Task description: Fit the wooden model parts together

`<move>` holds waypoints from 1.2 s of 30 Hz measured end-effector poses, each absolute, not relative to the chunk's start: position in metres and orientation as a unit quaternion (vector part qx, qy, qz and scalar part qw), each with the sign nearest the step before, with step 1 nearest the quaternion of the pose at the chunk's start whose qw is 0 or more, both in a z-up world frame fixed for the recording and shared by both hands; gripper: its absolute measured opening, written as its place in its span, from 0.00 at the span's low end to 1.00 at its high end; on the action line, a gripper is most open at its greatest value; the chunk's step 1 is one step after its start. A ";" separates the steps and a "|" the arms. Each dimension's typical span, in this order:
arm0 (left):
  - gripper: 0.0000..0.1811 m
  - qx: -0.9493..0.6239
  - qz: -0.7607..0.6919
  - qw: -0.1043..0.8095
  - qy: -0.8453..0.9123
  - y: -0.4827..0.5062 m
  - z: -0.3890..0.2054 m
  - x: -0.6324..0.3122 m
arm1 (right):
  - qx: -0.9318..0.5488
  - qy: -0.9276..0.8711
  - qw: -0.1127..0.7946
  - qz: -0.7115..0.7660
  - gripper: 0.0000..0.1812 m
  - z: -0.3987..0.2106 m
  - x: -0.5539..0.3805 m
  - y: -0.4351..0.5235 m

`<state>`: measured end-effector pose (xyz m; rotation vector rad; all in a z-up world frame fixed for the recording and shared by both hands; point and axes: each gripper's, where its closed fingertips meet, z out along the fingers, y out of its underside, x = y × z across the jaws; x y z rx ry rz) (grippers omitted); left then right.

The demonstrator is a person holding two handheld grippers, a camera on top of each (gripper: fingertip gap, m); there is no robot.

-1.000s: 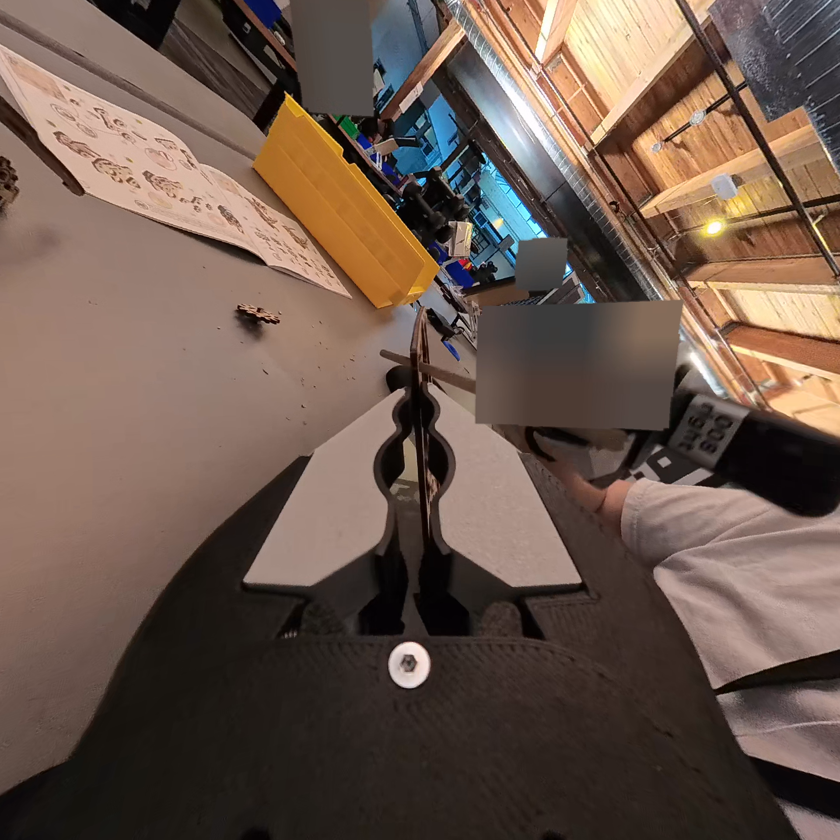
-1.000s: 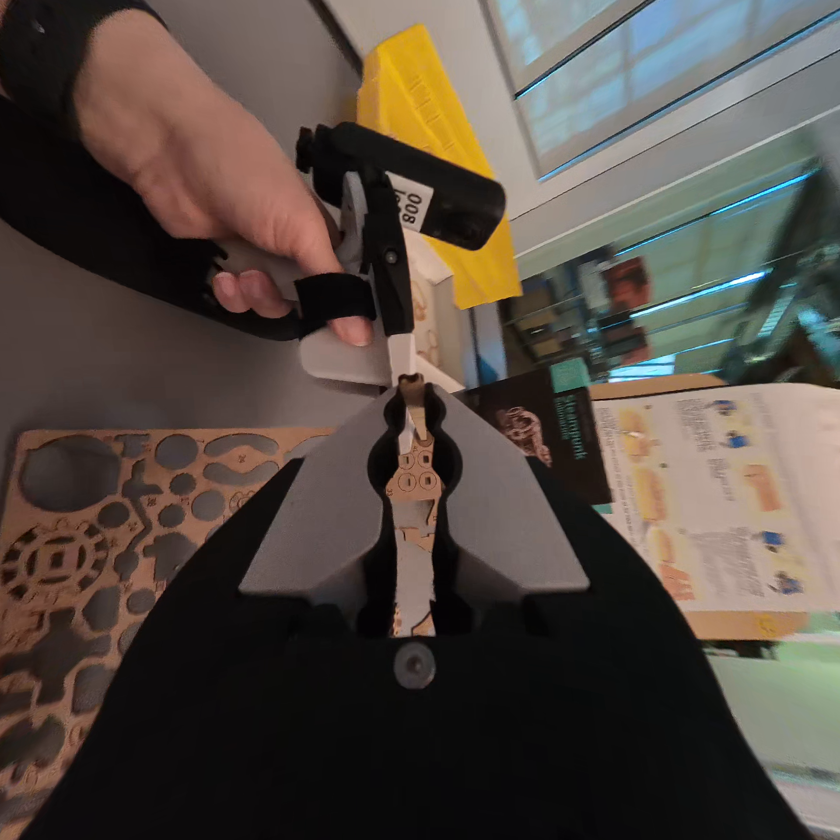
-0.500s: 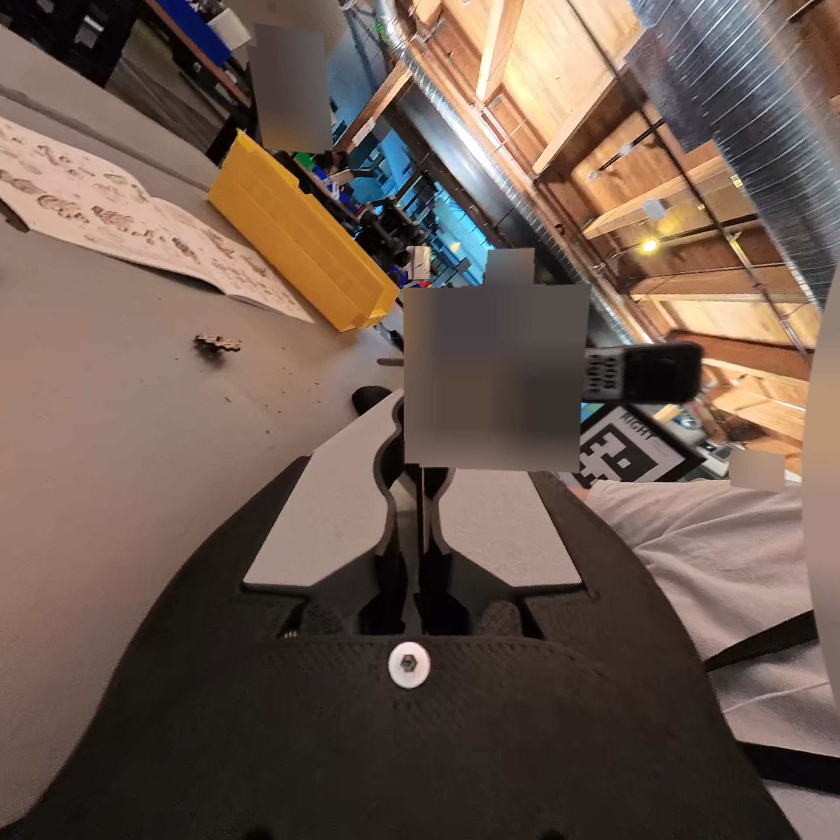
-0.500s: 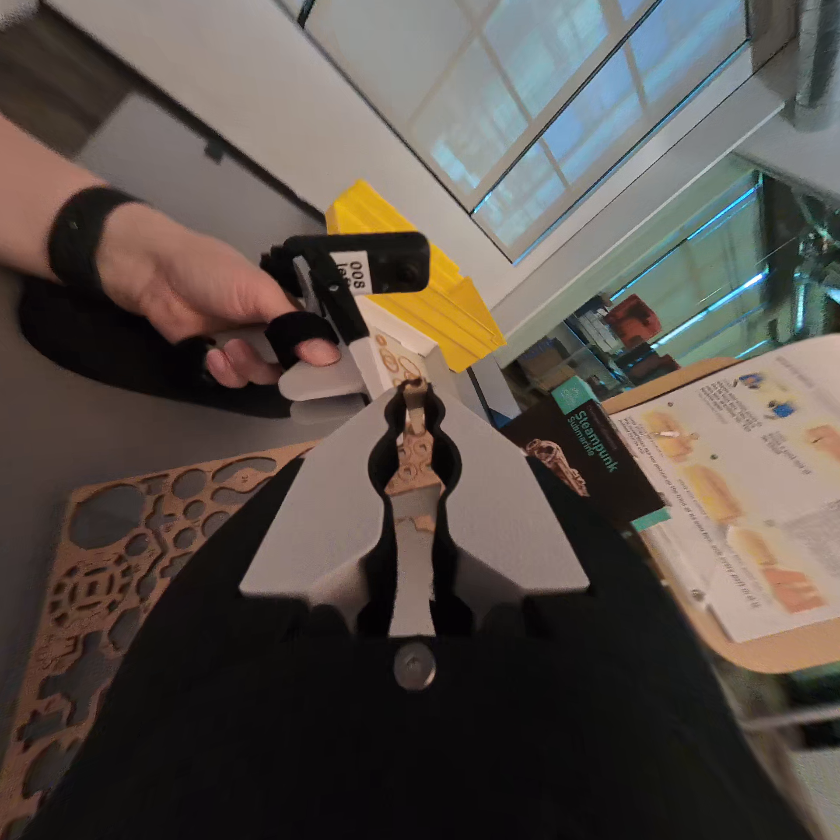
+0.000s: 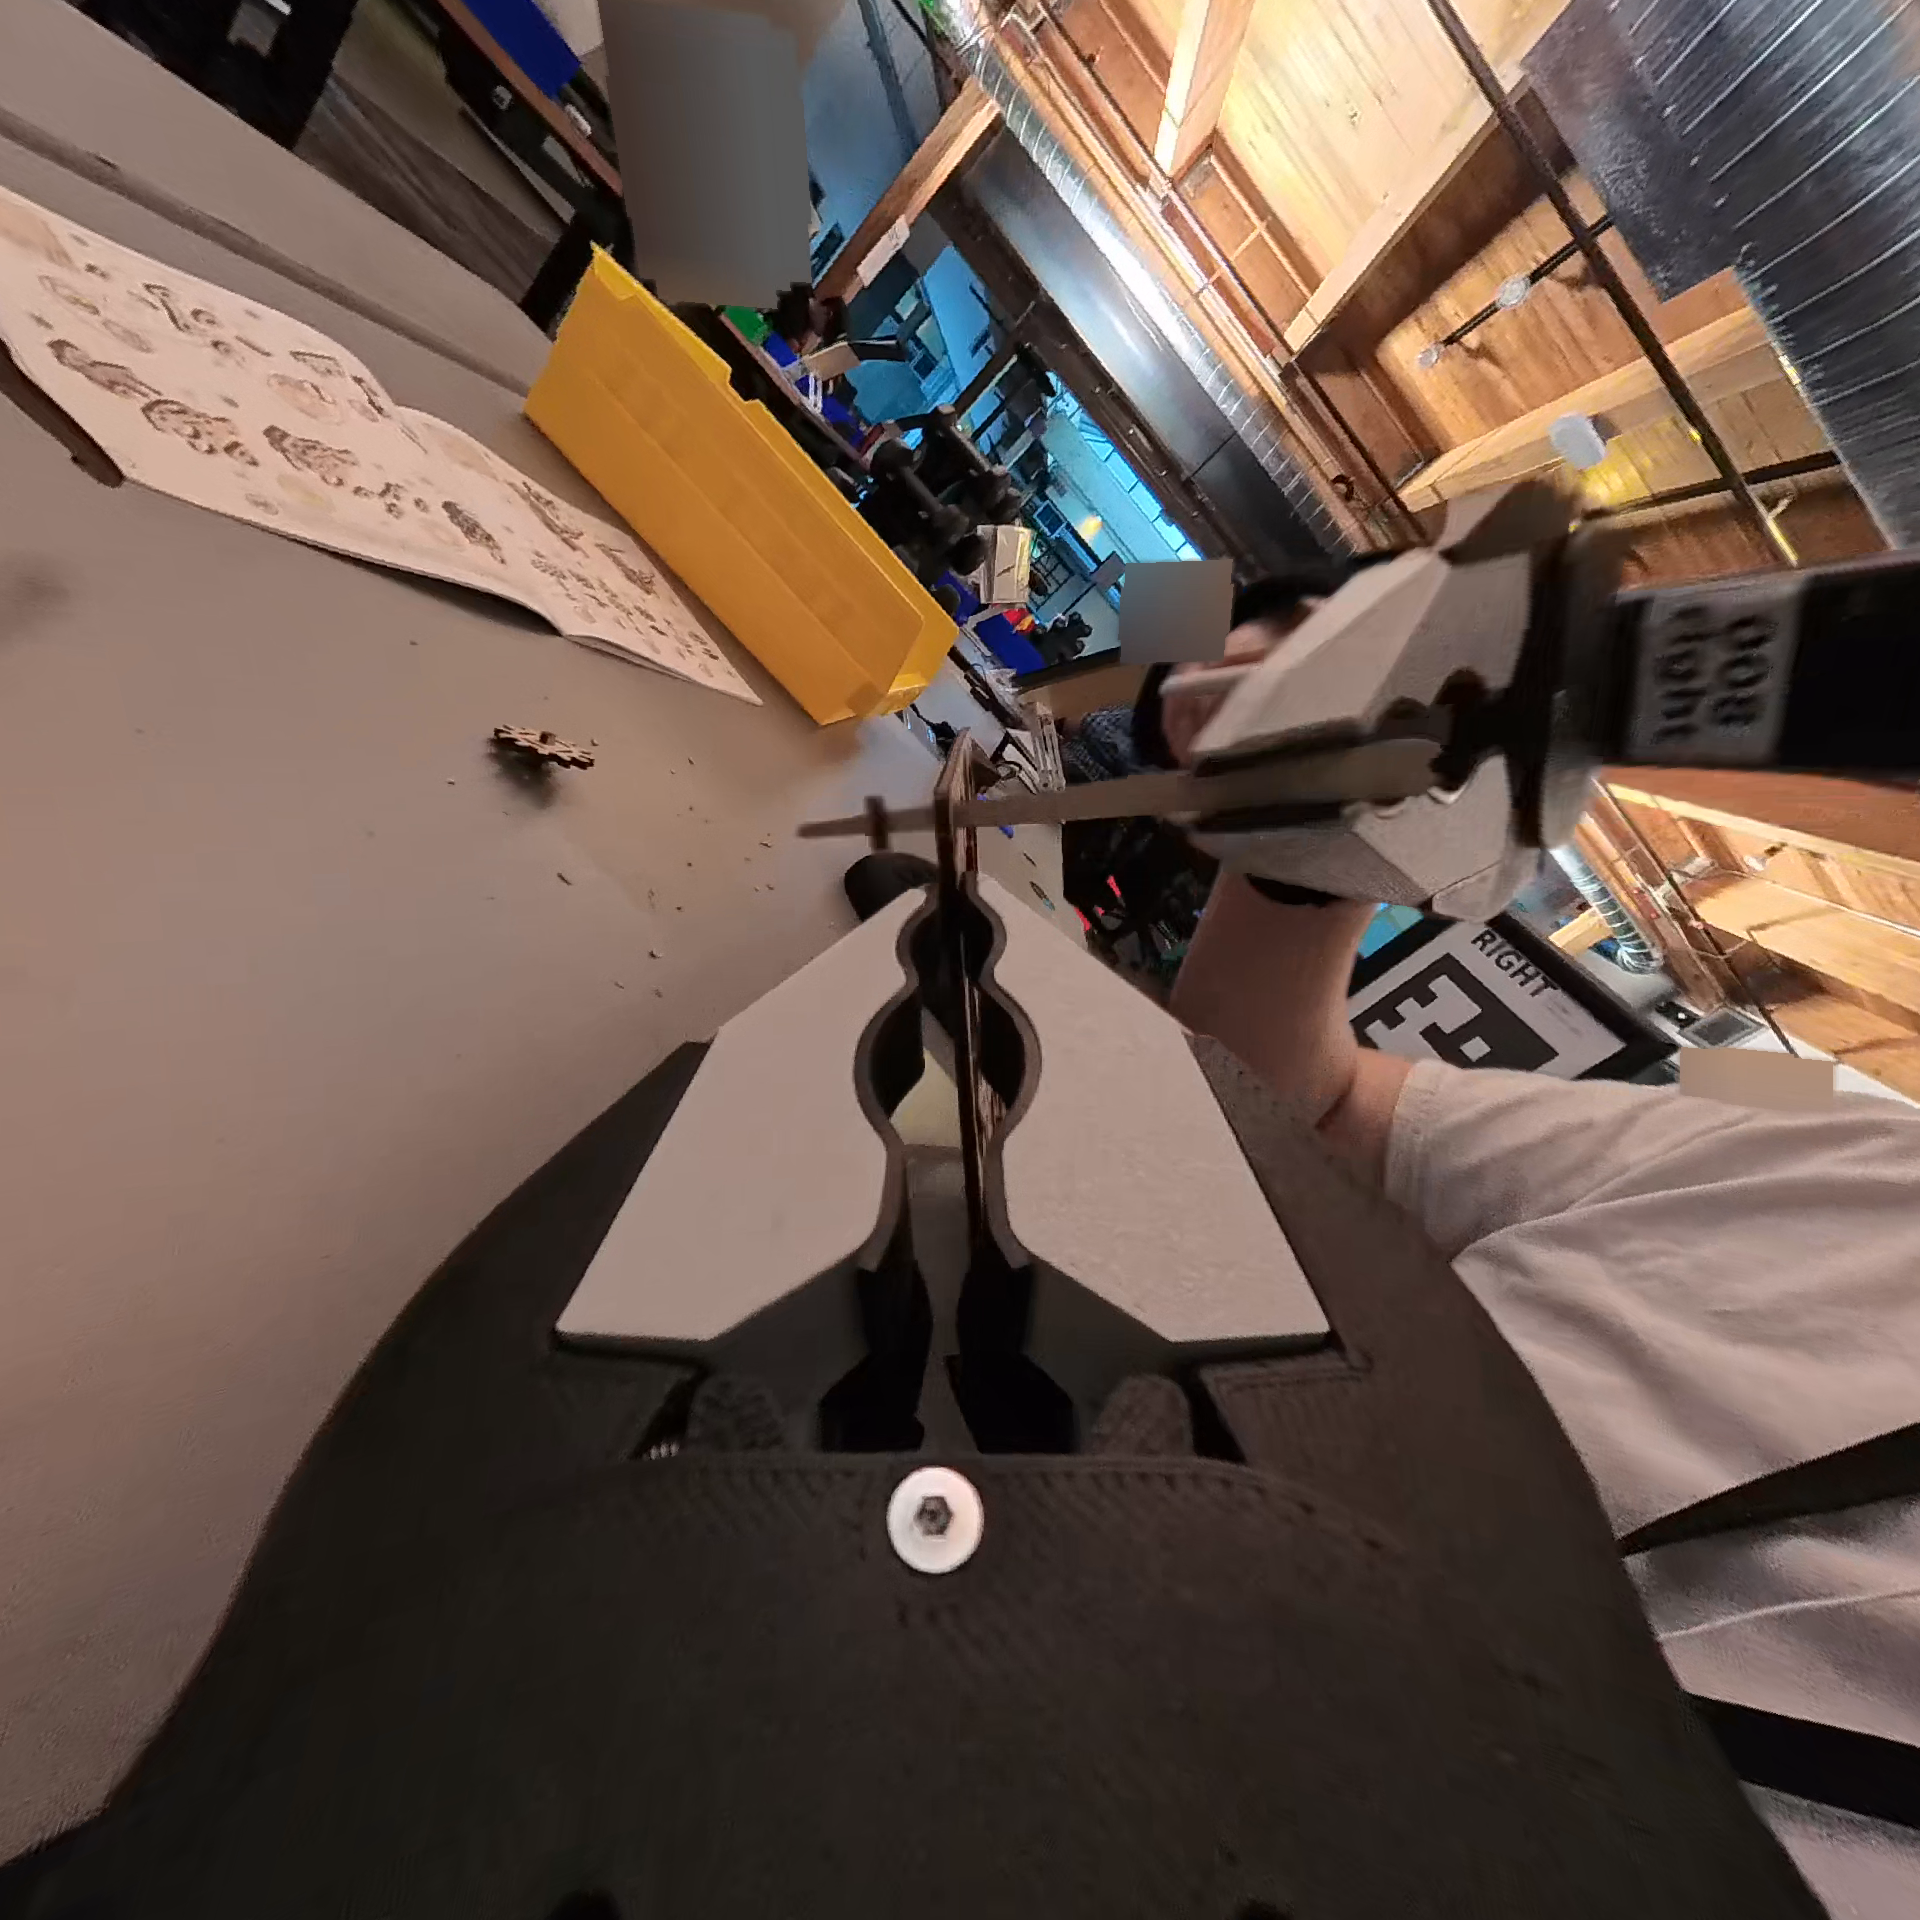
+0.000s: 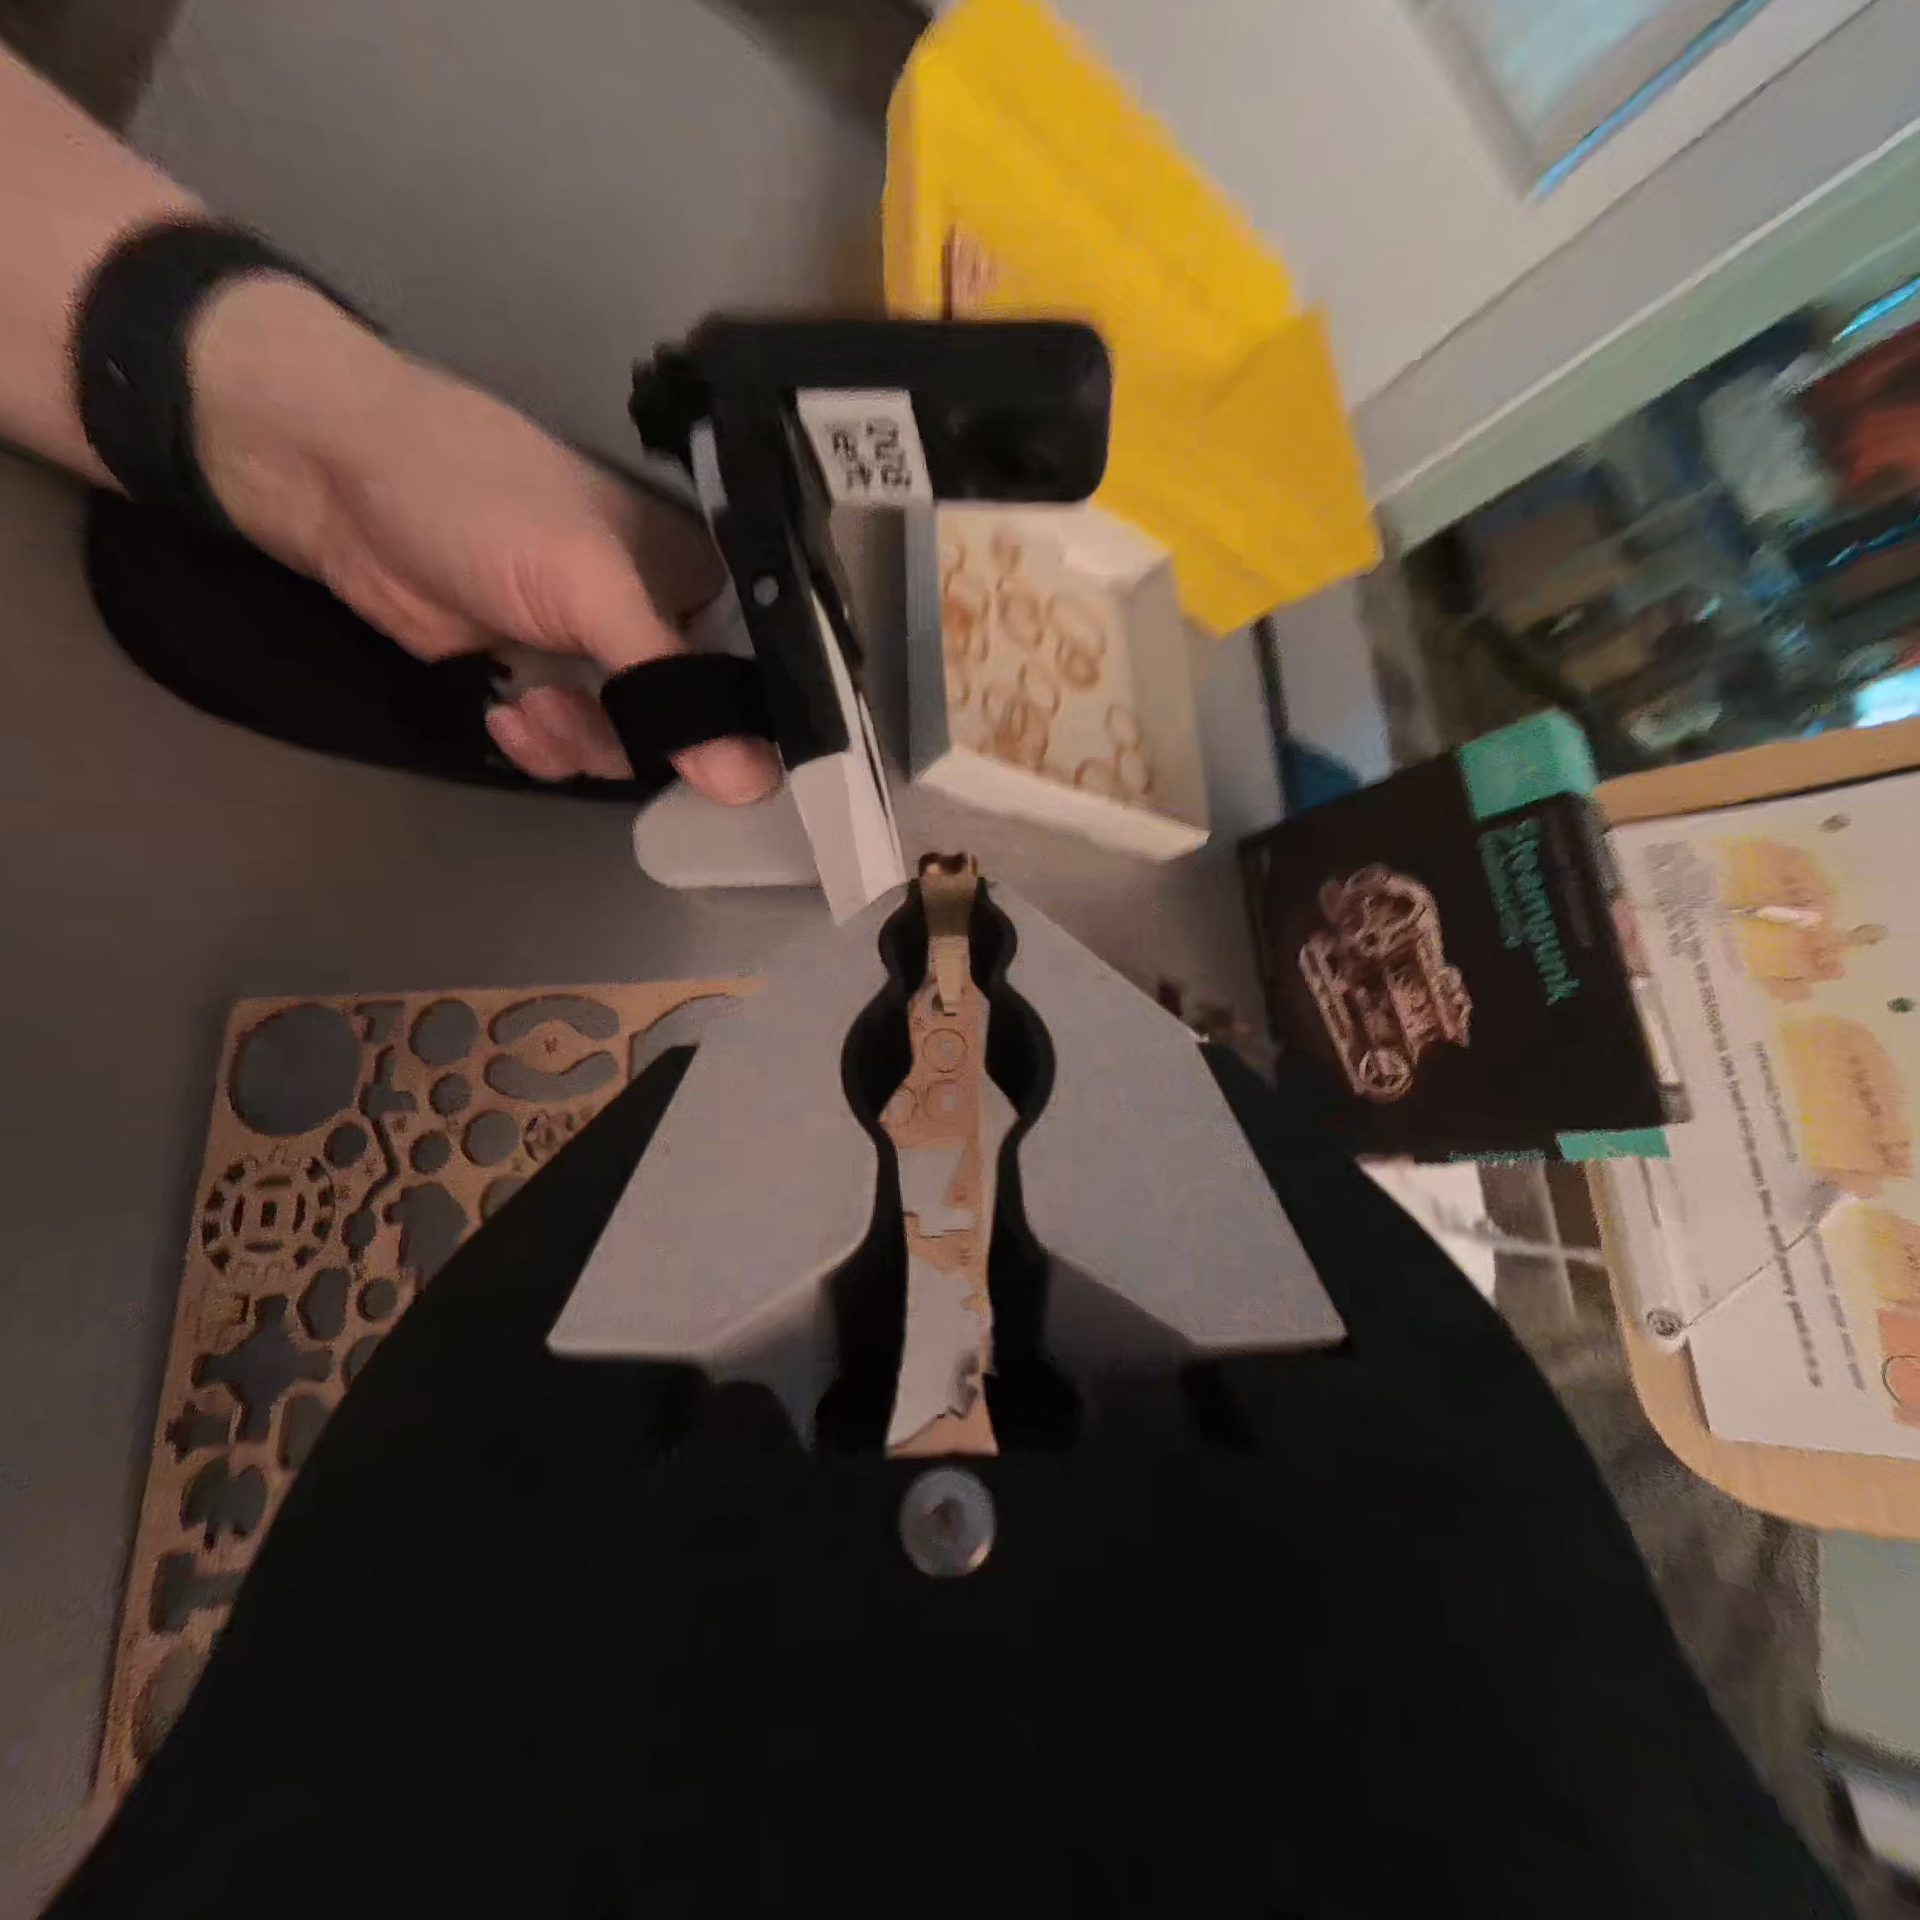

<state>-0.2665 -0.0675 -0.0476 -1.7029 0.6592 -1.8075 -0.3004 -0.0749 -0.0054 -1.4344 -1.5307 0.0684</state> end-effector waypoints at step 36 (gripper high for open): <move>0.00 -0.675 -0.672 0.241 0.189 -0.054 -0.066 -0.271 | -0.629 -0.498 0.573 0.167 0.03 -0.003 -0.263 -0.072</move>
